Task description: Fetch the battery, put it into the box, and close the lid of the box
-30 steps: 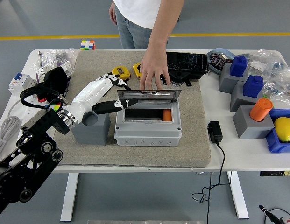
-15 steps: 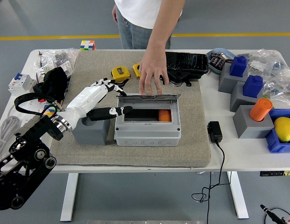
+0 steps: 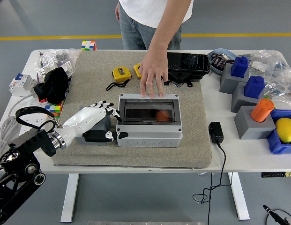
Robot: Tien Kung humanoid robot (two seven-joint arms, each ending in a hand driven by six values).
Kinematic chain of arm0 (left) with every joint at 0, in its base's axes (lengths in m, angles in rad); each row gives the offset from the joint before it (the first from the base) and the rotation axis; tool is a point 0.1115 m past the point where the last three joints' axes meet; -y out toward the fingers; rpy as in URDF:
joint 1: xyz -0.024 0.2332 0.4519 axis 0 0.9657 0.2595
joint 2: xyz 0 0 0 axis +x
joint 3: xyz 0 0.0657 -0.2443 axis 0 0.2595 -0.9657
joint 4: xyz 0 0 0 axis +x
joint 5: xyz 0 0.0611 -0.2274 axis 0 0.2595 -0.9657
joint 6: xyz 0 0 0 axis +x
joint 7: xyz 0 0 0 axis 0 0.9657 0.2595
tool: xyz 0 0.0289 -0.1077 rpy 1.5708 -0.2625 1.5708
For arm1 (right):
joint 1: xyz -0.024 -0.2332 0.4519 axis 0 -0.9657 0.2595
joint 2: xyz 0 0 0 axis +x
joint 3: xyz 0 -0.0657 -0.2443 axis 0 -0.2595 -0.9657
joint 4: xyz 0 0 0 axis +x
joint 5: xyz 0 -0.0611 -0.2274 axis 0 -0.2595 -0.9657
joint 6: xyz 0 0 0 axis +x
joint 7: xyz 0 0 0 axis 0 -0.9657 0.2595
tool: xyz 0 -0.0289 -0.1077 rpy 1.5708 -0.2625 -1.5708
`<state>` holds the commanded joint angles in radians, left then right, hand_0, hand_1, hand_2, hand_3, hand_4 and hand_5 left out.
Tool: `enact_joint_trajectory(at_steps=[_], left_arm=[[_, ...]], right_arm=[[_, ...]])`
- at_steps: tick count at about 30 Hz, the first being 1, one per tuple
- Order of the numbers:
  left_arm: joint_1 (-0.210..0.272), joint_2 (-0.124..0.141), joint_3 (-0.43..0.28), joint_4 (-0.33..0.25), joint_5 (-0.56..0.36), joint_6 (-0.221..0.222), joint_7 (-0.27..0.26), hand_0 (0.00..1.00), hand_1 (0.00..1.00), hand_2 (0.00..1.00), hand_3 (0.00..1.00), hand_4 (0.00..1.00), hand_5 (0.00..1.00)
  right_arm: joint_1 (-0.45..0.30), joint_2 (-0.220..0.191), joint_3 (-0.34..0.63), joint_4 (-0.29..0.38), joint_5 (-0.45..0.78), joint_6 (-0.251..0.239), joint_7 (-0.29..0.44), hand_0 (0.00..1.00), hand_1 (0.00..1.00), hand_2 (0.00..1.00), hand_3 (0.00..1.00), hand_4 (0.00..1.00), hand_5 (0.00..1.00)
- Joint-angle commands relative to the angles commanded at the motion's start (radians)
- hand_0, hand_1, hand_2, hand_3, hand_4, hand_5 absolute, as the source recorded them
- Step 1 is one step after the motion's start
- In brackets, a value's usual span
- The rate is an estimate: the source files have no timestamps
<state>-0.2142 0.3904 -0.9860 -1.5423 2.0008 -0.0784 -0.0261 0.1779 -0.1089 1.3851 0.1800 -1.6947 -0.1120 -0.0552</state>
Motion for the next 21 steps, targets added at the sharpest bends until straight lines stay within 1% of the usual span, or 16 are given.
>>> enact_joint_trajectory(at_steps=[2,3,4,5,11,13,14,16,19,21], left_arm=[[-0.004,-0.018,-0.027,0.001,-0.016,0.068,-0.045,0.998,0.983,0.826,0.647,0.998,0.998],[-0.005,-0.026,-0.040,0.001,-0.022,0.095,-0.062,0.998,0.983,0.826,0.647,0.998,0.998],[-0.008,-0.036,-0.055,0.001,-0.028,0.118,-0.075,0.998,0.939,0.804,0.682,0.998,0.998],[-0.013,-0.052,-0.082,0.002,-0.036,0.131,-0.083,0.998,0.939,0.804,0.682,0.998,0.998],[-0.027,-0.117,-0.197,0.022,-0.063,0.136,-0.095,0.998,0.930,0.796,0.690,0.998,0.998],[-0.030,-0.146,-0.244,0.036,-0.087,0.137,-0.103,0.998,0.930,0.796,0.690,0.998,0.998],[-0.031,-0.156,-0.262,0.042,-0.103,0.137,-0.108,0.998,0.930,0.796,0.690,0.998,0.998],[-0.032,-0.182,-0.301,0.059,-0.170,0.137,-0.129,0.998,0.924,0.793,0.705,0.998,0.998],[-0.032,-0.209,-0.343,0.078,-0.274,0.134,-0.165,0.998,0.924,0.793,0.705,0.998,0.998],[-0.031,-0.226,-0.374,0.087,-0.345,0.111,-0.184,0.998,0.924,0.793,0.705,0.998,0.998]], right_arm=[[-0.001,0.001,-0.005,0.000,0.004,0.000,0.001,0.863,0.800,0.774,0.832,0.998,0.998],[-0.001,0.001,-0.006,0.000,0.004,0.000,0.000,0.863,0.800,0.774,0.832,0.998,0.998],[-0.002,0.002,-0.006,0.000,0.004,0.000,0.000,0.864,0.799,0.774,0.832,0.998,0.998],[-0.002,0.003,-0.005,0.000,0.002,0.000,-0.001,0.864,0.799,0.774,0.832,0.998,0.998],[-0.004,0.007,-0.013,0.000,0.005,0.001,-0.002,0.862,0.799,0.774,0.833,0.998,0.998],[-0.005,0.008,-0.015,0.000,0.005,0.001,-0.002,0.862,0.799,0.774,0.833,0.998,0.998],[-0.006,0.009,-0.016,0.000,0.006,0.001,-0.002,0.862,0.799,0.774,0.833,0.998,0.998],[-0.006,0.010,-0.017,0.000,0.006,0.002,-0.002,0.863,0.799,0.773,0.832,0.998,0.998],[-0.007,0.012,-0.017,0.000,0.004,0.002,-0.003,0.863,0.799,0.773,0.832,0.998,0.998],[-0.006,0.014,-0.021,0.000,0.008,0.002,-0.002,0.863,0.799,0.773,0.832,0.998,0.998]])
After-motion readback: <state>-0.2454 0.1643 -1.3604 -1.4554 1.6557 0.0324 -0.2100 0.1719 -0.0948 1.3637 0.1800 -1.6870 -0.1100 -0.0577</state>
